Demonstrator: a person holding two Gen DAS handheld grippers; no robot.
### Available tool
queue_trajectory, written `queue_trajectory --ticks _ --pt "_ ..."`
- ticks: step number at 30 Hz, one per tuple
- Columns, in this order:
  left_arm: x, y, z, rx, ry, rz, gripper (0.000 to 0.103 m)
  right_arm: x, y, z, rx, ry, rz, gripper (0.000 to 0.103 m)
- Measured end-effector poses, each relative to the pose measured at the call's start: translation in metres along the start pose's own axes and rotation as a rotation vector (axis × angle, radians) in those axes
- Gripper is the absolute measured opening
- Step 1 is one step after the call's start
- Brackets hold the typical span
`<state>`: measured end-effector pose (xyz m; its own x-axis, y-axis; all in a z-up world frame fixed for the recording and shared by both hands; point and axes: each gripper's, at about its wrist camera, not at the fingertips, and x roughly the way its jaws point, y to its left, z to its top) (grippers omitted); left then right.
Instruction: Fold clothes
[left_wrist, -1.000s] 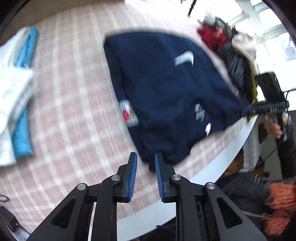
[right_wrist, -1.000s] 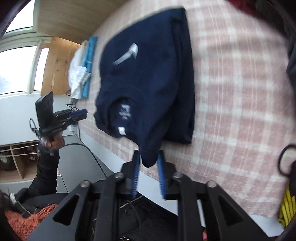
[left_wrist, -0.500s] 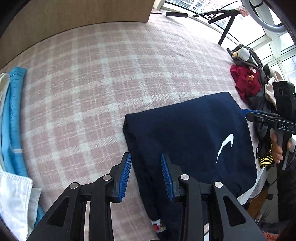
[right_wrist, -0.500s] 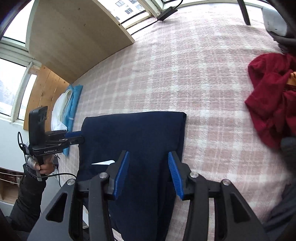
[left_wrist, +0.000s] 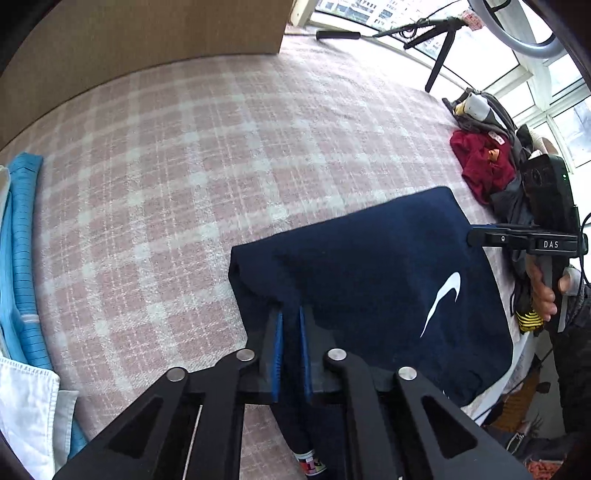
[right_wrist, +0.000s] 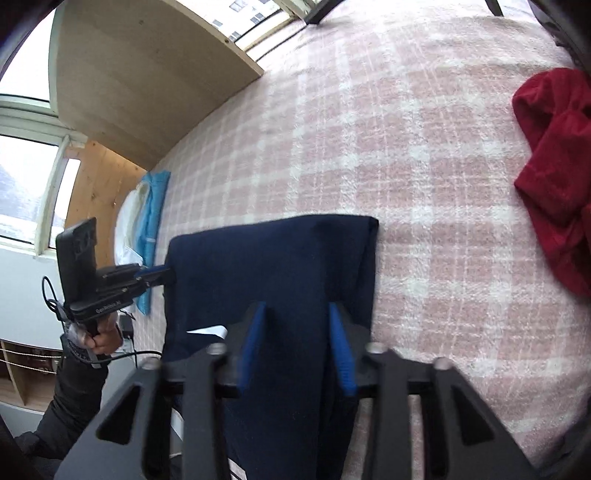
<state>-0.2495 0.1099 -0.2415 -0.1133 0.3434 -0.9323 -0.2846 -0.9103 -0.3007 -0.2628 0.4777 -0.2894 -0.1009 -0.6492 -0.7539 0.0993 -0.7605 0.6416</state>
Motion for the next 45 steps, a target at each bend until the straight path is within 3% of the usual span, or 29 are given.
queue_trajectory --ticks 1,7,9,11,14,20,26,28,33,35,37,40,42,45 --pt "-0.005 -0.003 -0.002 0.014 -0.011 -0.001 0.006 -0.004 0.0 -0.001 0.002 -0.008 0.013 0.008" --pt "-0.054 0.003 -0.002 -0.009 -0.096 -0.097 0.006 -0.052 0.013 0.002 0.004 -0.102 0.158 0.003" --pt "-0.053 0.005 0.006 0.005 -0.117 -0.059 0.006 -0.067 0.016 0.011 -0.013 -0.152 0.18 0.003" --pt "-0.036 0.013 0.017 -0.017 -0.096 -0.06 0.006 -0.063 0.007 0.024 0.001 -0.169 0.144 0.003" --pt "-0.007 0.022 0.019 -0.058 -0.026 -0.096 0.006 -0.045 -0.011 0.029 0.05 -0.088 0.094 0.004" --pt "-0.005 0.024 0.01 -0.06 -0.015 -0.108 0.008 -0.048 -0.017 0.004 0.03 -0.042 0.068 0.017" --pt "0.002 0.012 0.013 -0.025 0.0 -0.064 0.008 -0.004 -0.007 0.005 0.014 0.018 0.035 0.019" --pt "0.001 0.008 0.011 -0.018 -0.008 -0.052 0.007 -0.001 -0.005 0.002 0.008 0.009 0.052 0.004" --pt "-0.018 0.006 0.008 -0.025 -0.088 -0.077 0.006 -0.026 0.018 0.003 -0.04 -0.075 0.101 0.004" --pt "-0.018 0.008 0.009 -0.02 -0.104 -0.065 0.007 -0.031 0.021 0.012 -0.075 -0.105 0.045 0.004" --pt "-0.015 0.012 0.009 -0.029 -0.086 -0.047 0.008 -0.015 0.013 0.017 -0.051 -0.029 0.002 0.007" --pt "-0.011 0.02 0.008 -0.045 -0.058 -0.024 0.02 0.005 0.002 0.022 -0.021 0.067 -0.059 0.013" --pt "-0.008 0.025 0.007 -0.055 -0.039 -0.009 0.022 -0.012 0.006 0.017 -0.039 0.021 -0.077 0.018" --pt "-0.028 0.019 0.011 -0.026 -0.093 0.044 0.018 -0.035 0.012 0.016 -0.061 -0.07 -0.097 0.019"
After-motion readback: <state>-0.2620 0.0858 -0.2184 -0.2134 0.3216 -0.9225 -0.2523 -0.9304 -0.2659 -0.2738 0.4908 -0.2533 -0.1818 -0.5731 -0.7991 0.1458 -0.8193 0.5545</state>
